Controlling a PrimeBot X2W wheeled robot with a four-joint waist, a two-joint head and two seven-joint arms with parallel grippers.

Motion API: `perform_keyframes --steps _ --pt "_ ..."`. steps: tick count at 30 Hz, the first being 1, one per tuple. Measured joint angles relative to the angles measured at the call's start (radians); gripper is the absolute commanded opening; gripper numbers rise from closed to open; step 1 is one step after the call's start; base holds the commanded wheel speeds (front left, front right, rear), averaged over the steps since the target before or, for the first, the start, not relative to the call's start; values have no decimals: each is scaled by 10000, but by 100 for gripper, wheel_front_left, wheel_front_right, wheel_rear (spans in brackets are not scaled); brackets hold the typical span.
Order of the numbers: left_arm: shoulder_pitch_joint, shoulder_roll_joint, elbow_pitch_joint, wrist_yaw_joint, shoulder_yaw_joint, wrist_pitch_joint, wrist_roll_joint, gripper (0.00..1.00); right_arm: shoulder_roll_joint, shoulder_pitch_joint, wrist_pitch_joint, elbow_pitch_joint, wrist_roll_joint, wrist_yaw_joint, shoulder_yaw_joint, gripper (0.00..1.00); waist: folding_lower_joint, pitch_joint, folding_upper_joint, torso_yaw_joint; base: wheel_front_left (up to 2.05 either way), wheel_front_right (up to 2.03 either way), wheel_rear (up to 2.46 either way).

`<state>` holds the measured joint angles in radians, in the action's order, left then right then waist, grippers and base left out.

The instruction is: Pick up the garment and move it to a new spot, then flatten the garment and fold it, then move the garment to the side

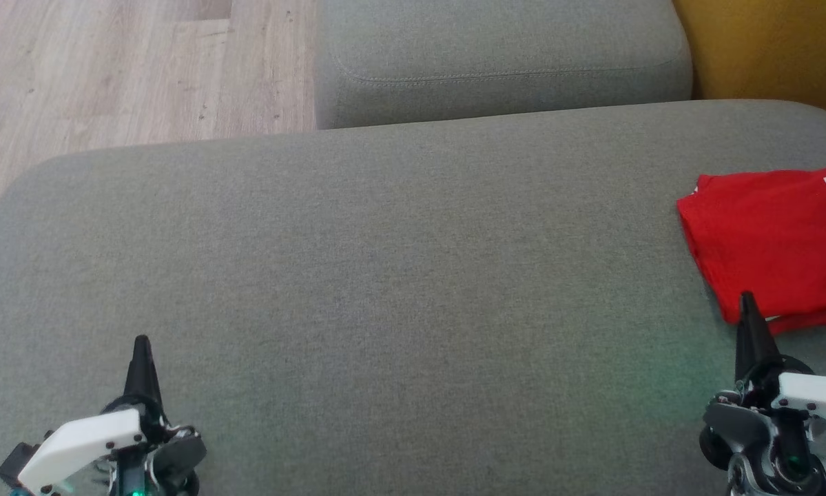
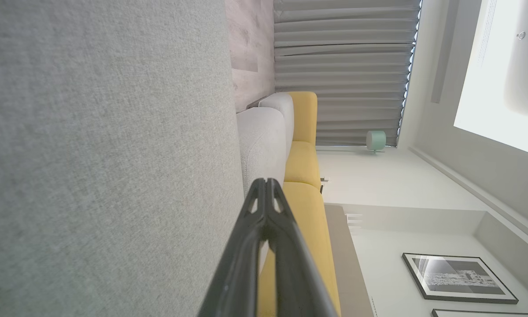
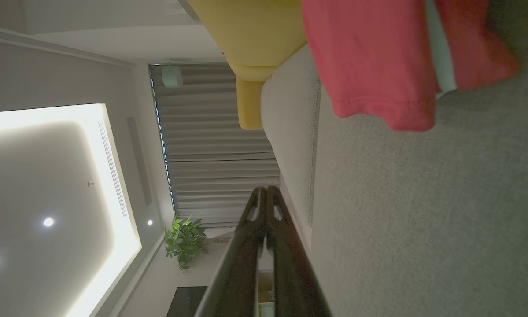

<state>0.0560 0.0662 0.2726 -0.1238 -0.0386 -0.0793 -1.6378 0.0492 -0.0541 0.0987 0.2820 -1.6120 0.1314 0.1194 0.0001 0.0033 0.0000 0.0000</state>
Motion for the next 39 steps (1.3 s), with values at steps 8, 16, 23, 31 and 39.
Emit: perform_keyframes --steps 8,16,23,31,39 --pt "0 -15 0 0 -40 -2 0 0 -2 0 0 0 0 0 21 0 0 -1 0 0 0 0 0" --pt "1 -38 0 0 -105 -77 12 0 -2 0 2 0 2 0 38 0 0 -1 0 0 0 0 0" --pt "1 -52 0 0 -163 -86 13 0 -2 0 31 0 2 0 50 0 0 -1 0 0 0 0 0" --pt "1 -77 0 0 -190 -88 13 0 -2 0 31 0 2 0 71 0 0 -2 0 0 0 0 0" --pt "1 -90 0 0 -215 -92 19 0 -4 0 31 0 2 0 79 0 0 -2 0 0 0 0 0"
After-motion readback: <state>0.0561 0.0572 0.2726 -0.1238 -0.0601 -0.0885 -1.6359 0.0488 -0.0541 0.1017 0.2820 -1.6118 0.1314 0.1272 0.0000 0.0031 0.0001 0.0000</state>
